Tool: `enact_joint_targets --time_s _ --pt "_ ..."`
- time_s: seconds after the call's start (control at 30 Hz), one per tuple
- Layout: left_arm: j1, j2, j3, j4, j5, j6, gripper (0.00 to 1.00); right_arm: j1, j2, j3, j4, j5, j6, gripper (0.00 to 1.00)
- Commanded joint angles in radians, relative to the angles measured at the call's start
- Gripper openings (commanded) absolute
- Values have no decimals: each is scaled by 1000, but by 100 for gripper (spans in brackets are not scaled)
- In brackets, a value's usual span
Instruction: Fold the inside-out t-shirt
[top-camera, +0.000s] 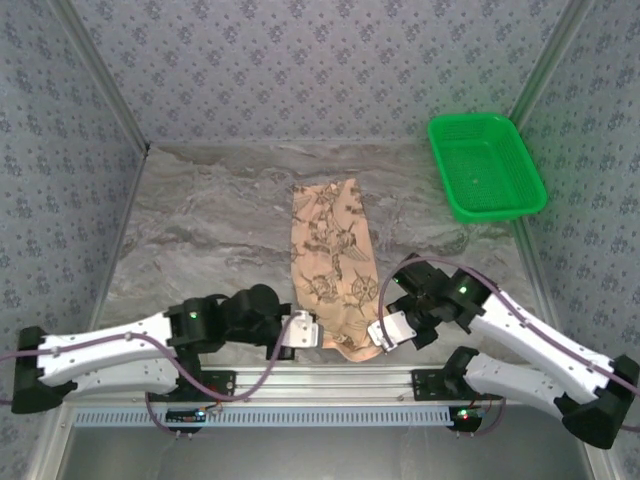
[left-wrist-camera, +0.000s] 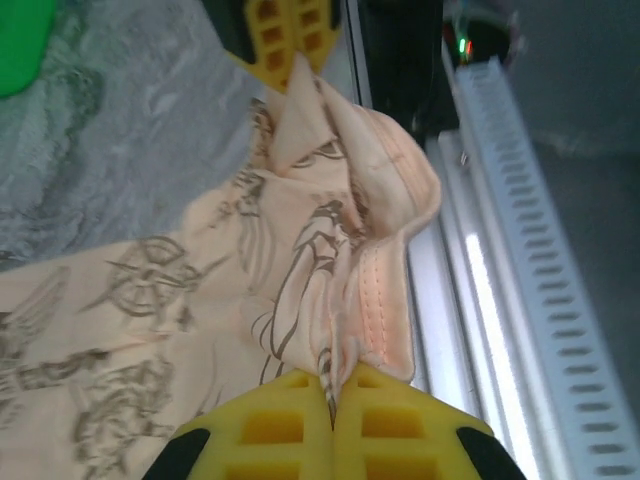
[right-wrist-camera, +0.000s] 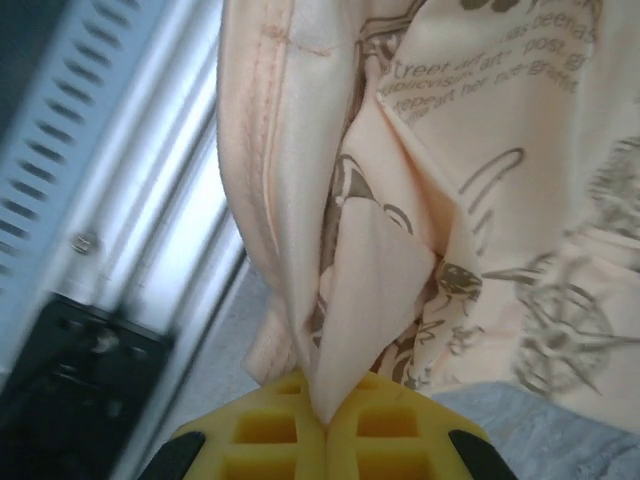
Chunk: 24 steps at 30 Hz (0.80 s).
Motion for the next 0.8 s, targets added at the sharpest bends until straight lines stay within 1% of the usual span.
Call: enact_joint_targets --time_s 0.0,0.03,0.13,0.2,0.23,0.3,0.37,0.43,0.47,0.57,0.63,0.7,0.77 --pt "-2 -76 94 -177 19 -147 0 93 -13 153 -212 -23 229 0" --pt "1 -98 120 -190 11 -159 0 122 -12 208 -229 -10 276 0" --pt "39 -150 168 -198 -11 -166 0 133 -3 327 -231 13 374 0" --pt "101 -165 175 -187 -12 -153 0 113 13 352 -210 30 364 0" --pt "146 -162 179 -183 -4 -147 0 86 23 353 -188 30 351 0" --pt "260 -130 191 -183 78 -129 0 11 49 349 -133 -10 327 0" --pt "414 -71 203 -173 219 -127 0 -98 87 343 -79 -96 316 0" --pt "544 0 214 -160 334 -130 0 -168 129 339 -36 -158 311 0" --pt "598 37 218 -153 367 -128 0 -191 155 336 -20 -180 311 0" --pt "694 145 239 -153 406 -97 0 -261 241 335 26 -220 301 0" --pt "722 208 257 -150 421 -67 0 -302 305 349 53 -239 302 0" --pt "750 266 278 -143 431 -57 0 -333 368 382 60 -258 305 0" --pt "792 320 299 -142 464 -57 0 -356 425 423 52 -266 305 0"
